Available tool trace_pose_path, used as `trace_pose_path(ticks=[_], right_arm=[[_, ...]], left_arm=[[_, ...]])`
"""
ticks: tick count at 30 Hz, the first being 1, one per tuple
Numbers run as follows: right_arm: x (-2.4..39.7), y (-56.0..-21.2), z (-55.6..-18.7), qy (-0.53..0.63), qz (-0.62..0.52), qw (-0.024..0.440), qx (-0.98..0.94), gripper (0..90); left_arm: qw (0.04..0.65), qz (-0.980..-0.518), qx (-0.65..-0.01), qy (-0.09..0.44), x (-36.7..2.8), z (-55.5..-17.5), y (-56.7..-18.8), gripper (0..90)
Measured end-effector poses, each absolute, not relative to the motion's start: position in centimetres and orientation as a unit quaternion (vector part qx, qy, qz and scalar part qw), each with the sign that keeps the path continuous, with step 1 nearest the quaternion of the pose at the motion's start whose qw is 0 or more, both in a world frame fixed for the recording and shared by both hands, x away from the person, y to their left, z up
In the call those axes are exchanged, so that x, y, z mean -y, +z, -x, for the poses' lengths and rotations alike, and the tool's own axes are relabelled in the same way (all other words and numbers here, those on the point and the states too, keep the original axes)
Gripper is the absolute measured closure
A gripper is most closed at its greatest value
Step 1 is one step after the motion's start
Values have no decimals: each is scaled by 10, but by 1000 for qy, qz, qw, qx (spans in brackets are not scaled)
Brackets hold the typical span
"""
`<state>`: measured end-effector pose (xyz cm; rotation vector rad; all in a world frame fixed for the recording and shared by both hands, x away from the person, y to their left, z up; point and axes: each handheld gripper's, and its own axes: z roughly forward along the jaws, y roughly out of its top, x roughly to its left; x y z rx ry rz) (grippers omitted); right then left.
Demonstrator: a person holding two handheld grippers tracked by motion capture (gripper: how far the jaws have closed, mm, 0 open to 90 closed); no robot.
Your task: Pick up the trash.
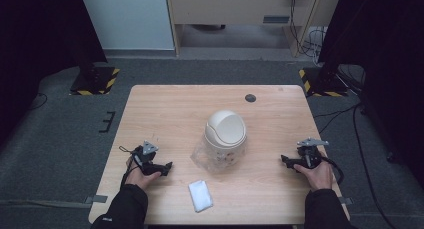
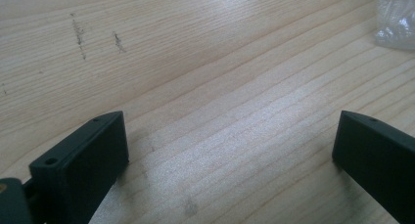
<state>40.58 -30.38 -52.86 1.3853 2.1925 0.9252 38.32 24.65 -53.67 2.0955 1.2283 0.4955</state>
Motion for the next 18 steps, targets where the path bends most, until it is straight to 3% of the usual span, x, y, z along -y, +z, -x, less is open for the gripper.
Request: trace_pose_path(ticks=[18], right_arm=[[284, -478, -401, 450, -456, 213, -738, 204]], left_arm=[[325, -799, -468, 189, -246, -383, -537, 0]])
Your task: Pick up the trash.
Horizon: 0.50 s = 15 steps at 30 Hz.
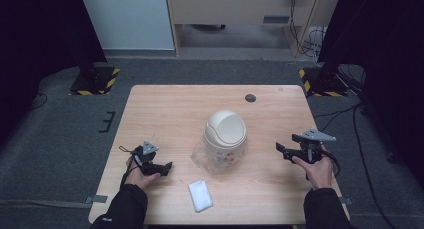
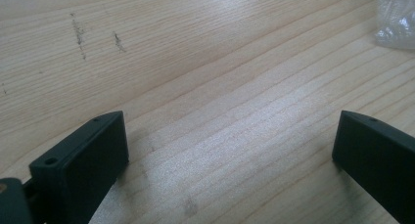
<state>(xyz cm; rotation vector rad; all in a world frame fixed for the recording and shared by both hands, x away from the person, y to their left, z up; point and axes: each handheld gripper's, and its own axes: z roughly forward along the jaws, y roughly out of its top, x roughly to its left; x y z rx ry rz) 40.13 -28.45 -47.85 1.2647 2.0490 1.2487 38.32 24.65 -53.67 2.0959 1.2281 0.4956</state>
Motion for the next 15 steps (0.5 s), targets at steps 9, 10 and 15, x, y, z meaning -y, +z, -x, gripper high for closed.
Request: trace_pose_path(ticks=[9, 10, 15], right_arm=[[277, -450, -399, 495, -435, 233, -715, 197], [276, -448, -399, 497, -434, 236, -713, 195], [273, -435, -400, 514, -425, 244, -704, 194]], left_arm=[[325, -799, -469, 189, -246, -383, -537, 0], [325, -800, -468, 189, -247, -383, -537, 0], [325, -799, -468, 189, -246, -383, -537, 0]])
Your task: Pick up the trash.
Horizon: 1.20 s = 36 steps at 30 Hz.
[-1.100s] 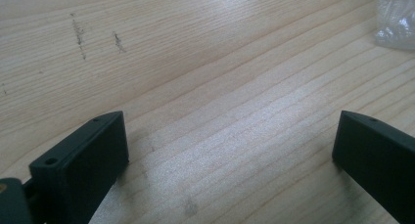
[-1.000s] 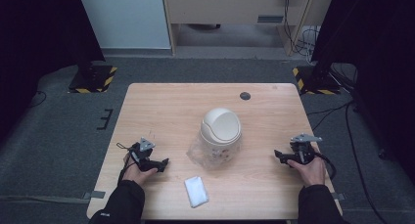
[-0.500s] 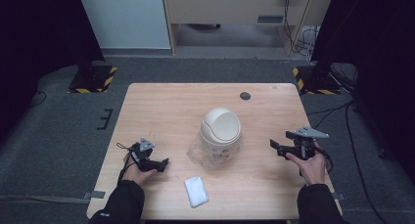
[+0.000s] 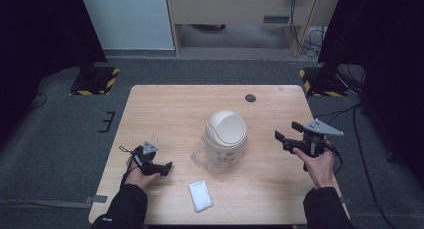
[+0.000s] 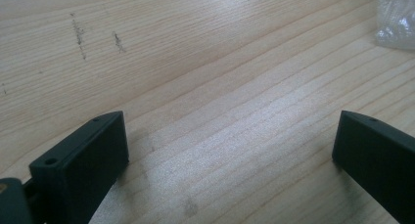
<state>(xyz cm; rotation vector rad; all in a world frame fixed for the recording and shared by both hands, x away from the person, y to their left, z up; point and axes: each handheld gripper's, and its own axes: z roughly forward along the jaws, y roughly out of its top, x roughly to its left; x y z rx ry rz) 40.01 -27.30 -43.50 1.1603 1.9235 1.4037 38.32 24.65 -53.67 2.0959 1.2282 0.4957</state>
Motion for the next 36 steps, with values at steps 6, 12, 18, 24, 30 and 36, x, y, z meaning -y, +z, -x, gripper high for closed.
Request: trace_pose_path(ticks=[6, 12, 18, 24, 30, 36], right_arm=[[266, -420, -400, 530, -408, 248, -701, 192], [259, -405, -400, 541, -394, 253, -698, 190], [244, -395, -404, 551, -379, 254, -699, 190], [223, -389, -413, 560, -364, 244, -703, 193], [206, -390, -422, 558, -354, 228, -715, 198], [190, -400, -425, 553, -350, 204, -728, 205]], left_arm=[[325, -799, -468, 189, -246, -383, -537, 0], [325, -799, -468, 189, -246, -383, -537, 0], [325, -799, -468, 189, -246, -383, -537, 0], [325, -799, -468, 189, -246, -383, -537, 0], [325, -800, -468, 189, -246, -383, -537, 0], [325, -799, -468, 189, -246, -383, -537, 0]])
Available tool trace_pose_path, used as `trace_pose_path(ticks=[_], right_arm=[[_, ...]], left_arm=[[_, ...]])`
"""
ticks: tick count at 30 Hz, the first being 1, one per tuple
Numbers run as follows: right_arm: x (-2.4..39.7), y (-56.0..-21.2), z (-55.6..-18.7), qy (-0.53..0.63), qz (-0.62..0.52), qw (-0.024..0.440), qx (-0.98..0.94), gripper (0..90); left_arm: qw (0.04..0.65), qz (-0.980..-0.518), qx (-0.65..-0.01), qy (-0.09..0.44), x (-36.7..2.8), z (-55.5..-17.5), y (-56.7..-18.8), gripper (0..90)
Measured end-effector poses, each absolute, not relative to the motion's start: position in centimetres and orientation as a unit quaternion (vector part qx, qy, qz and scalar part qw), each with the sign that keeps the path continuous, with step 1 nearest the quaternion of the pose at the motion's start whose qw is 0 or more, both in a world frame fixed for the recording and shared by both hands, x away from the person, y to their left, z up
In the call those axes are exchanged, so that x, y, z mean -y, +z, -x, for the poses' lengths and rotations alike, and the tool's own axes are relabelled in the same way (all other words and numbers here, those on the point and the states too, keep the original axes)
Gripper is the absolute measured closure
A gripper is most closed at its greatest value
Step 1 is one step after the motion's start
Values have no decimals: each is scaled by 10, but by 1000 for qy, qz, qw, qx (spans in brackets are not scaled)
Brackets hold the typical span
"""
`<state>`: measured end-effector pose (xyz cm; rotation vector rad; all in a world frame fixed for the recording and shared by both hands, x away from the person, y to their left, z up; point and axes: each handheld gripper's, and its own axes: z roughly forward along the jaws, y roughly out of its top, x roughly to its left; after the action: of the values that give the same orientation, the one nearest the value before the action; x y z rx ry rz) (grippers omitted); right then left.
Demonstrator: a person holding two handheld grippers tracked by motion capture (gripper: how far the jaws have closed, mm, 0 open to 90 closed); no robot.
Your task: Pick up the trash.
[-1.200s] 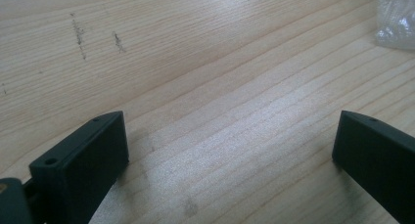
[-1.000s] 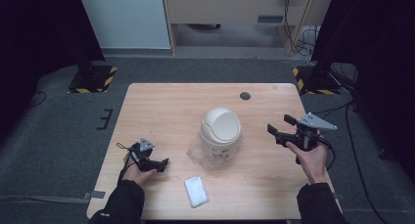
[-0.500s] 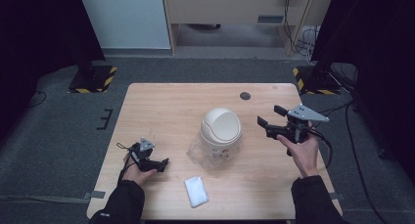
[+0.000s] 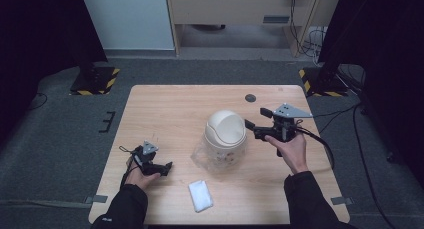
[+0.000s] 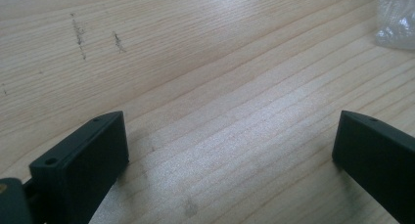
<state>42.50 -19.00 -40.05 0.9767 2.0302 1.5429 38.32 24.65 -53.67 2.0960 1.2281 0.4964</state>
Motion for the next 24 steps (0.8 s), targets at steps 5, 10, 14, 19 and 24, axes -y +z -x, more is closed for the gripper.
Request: trace_pose_path(ticks=[5, 10, 14, 19, 24], right_arm=[[180, -410, -426, 533, -342, 199, -748, 205], [174, -417, -428, 524, -340, 196, -756, 205], [169, -423, -431, 514, -341, 194, -763, 206], [163, -428, -437, 502, -347, 190, -769, 205], [160, -432, -442, 493, -353, 188, -773, 216]], left_arm=[[325, -799, -468, 189, -246, -383, -537, 0], [325, -800, -468, 189, -246, -383, -537, 0], [325, -800, -468, 189, -246, -383, -537, 0], [325, -799, -468, 189, -246, -383, -537, 0], [325, -799, -468, 189, -246, -383, -537, 0]])
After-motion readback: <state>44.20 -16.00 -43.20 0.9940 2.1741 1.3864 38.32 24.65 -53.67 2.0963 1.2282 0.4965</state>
